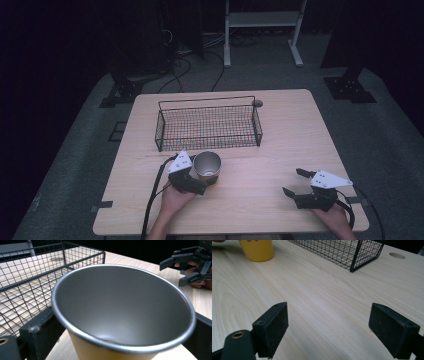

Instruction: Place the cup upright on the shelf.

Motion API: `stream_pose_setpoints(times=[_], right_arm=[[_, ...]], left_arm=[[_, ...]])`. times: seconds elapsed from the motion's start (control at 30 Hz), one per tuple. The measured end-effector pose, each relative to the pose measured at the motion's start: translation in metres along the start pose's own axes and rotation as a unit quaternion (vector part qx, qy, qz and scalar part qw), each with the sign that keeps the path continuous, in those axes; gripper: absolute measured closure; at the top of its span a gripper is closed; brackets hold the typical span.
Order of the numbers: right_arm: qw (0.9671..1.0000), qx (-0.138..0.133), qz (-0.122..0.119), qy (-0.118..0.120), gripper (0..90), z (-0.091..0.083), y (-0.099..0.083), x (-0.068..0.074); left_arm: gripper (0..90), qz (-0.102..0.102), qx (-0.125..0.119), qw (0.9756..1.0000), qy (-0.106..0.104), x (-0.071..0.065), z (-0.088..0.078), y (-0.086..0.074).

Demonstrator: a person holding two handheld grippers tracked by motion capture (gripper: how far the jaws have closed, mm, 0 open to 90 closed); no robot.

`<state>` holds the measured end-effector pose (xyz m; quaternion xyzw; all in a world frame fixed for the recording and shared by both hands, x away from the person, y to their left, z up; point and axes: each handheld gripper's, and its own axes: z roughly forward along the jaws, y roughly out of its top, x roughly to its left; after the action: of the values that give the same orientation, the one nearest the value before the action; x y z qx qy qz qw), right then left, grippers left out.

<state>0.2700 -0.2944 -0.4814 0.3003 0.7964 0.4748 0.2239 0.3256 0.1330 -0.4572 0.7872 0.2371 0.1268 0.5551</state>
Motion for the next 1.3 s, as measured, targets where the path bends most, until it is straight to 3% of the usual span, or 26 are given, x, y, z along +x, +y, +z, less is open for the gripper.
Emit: stream_pose_setpoints(times=[0.23, 0.4, 0.67, 0.8, 1.3], right_arm=[[1.0000, 0.000, 0.000, 0.000, 15.0, 0.000, 0.000, 0.000], [1.0000, 0.000, -0.001, 0.000, 15.0, 0.000, 0.000, 0.000], [1.0000, 0.000, -0.001, 0.000, 15.0, 0.000, 0.000, 0.000], [1.0000, 0.000, -0.001, 0.000, 15.0, 0.000, 0.000, 0.000], [1.0000, 0.000, -0.002, 0.001, 15.0, 0.000, 0.000, 0.000]], left_arm=[[7.3, 0.005, 0.000, 1.0000, -0.005, -0.001, 0.004, 0.001], [12.1, -0.002, -0.009, 0.9999, -0.009, 0.000, 0.003, 0.001], [12.5, 0.001, -0.012, 0.9999, -0.010, -0.001, 0.002, 0.001], [12.6, -0.004, -0.025, 0.9996, -0.011, 0.000, -0.001, 0.003], [12.7, -0.003, -0.051, 0.9985, -0.021, 0.009, -0.005, 0.029]])
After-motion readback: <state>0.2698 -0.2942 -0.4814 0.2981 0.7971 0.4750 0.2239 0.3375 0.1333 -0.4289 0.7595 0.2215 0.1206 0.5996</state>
